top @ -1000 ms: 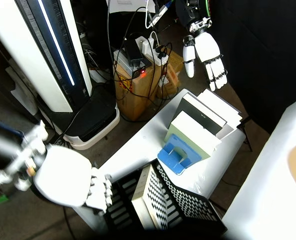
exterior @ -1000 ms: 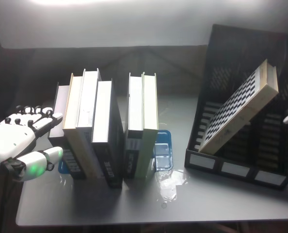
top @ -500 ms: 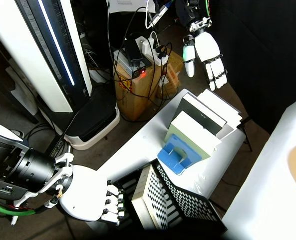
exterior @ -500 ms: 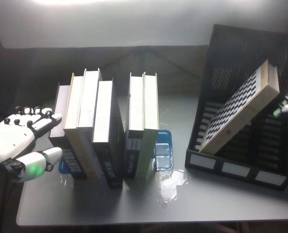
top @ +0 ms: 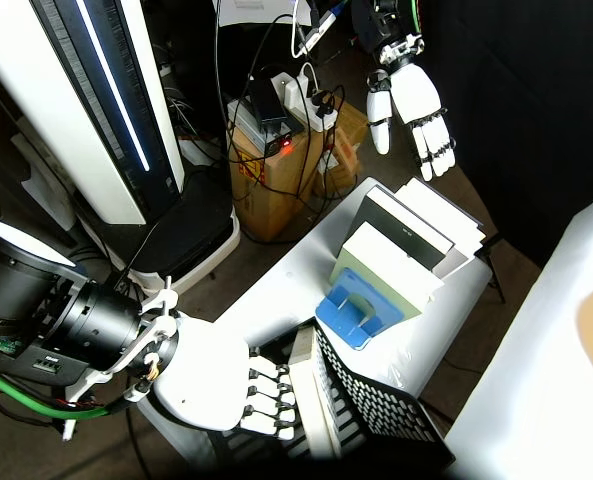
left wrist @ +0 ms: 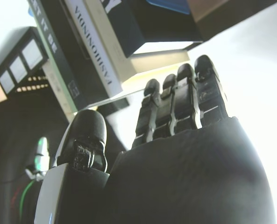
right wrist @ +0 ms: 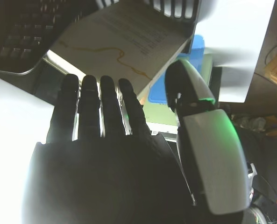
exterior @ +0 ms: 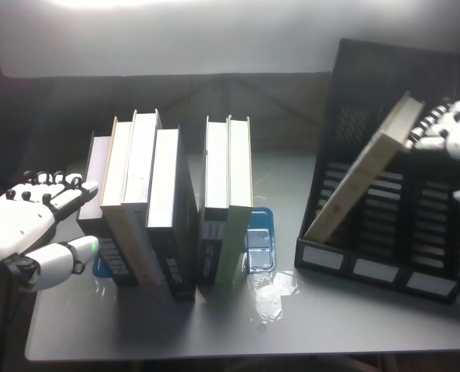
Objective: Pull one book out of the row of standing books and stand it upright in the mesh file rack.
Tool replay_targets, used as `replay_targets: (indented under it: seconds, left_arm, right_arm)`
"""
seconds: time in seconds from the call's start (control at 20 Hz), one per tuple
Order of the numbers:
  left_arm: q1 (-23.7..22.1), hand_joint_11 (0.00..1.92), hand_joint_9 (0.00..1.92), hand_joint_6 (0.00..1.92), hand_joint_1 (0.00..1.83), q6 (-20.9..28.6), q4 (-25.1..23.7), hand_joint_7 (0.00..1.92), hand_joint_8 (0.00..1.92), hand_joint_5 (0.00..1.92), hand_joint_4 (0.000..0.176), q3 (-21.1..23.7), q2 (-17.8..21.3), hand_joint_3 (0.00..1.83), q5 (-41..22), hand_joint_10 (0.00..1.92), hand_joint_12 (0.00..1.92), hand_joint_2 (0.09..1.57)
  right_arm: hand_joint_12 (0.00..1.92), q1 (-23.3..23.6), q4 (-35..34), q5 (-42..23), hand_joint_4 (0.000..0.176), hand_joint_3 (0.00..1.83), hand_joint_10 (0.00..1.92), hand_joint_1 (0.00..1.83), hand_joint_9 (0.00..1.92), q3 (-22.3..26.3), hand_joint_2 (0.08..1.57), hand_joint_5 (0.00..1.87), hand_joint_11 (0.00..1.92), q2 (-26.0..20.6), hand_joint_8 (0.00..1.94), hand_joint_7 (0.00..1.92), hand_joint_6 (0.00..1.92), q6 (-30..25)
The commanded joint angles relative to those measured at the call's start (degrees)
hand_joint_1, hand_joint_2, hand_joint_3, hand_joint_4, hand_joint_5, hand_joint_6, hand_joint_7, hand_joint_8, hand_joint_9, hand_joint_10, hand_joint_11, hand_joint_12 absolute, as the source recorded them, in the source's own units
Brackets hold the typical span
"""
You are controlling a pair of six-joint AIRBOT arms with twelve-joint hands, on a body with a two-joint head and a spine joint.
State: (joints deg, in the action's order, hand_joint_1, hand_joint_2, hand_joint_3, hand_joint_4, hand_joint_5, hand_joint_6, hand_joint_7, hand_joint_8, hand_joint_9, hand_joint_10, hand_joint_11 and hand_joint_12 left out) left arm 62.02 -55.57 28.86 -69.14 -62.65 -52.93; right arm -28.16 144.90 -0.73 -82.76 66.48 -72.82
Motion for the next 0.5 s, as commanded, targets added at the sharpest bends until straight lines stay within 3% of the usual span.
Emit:
replay_targets:
  seconds: [0.0, 0.05, 0.15, 0.4, 0.45]
  left_arm:
    - [-0.11, 0.0, 0.0, 0.0, 0.0, 0.25, -0.15, 0.0, 0.0, 0.08, 0.0, -0.07, 0.0, 0.01, -6.55, 0.0, 0.0, 1.57]
    - [-0.11, 0.0, 0.0, 0.0, 0.0, 0.25, -0.16, 0.0, 0.0, 0.08, 0.0, -0.11, -0.06, 0.01, -6.59, 0.0, 0.0, 1.57]
    - [-0.16, 0.0, 0.0, 0.0, 0.0, 0.41, -0.38, 0.0, 0.0, 0.07, 0.0, -0.21, -0.18, 0.0, -6.56, 0.0, 0.0, 1.56]
    - [-0.18, 0.0, 0.0, 0.01, 0.0, 0.62, -0.66, 0.0, 0.0, 0.1, 0.0, -0.41, -0.38, 0.0, -6.48, 0.0, 0.0, 1.55]
    - [-0.2, 0.0, 0.0, 0.01, 0.0, 0.7, -0.71, 0.0, 0.0, 0.1, 0.0, -0.45, -0.38, 0.0, -6.48, 0.0, 0.0, 1.54]
  right_arm:
    - [0.0, 1.04, 0.25, 3.98, 0.0, 0.01, 0.0, 0.61, 0.0, -1.03, 1.39, 0.0, 0.0, 0.34, 0.0, 0.0, 0.0, 0.05]
    - [0.0, 1.64, 0.21, 3.55, 0.0, 0.01, 0.0, 0.61, 0.0, -2.59, 1.39, 0.0, 0.0, 1.55, 0.0, 0.0, 0.0, 0.04]
    - [0.0, 3.06, 0.17, 2.88, 0.0, 0.0, 0.0, 0.79, 0.0, -4.95, 1.36, 0.0, 0.01, 3.31, 0.0, 0.0, 0.0, 0.38]
    - [0.11, 6.2, 0.15, 1.22, 0.0, 0.01, 0.0, 0.8, 0.0, -9.89, 1.34, 0.0, 0.0, 6.28, 0.0, 0.0, 0.0, 1.4]
    - [0.02, 6.52, 0.15, 1.16, 0.0, 0.0, 0.0, 0.78, 0.0, -10.27, 1.34, 0.0, 0.0, 6.47, 0.0, 0.0, 0.0, 1.4]
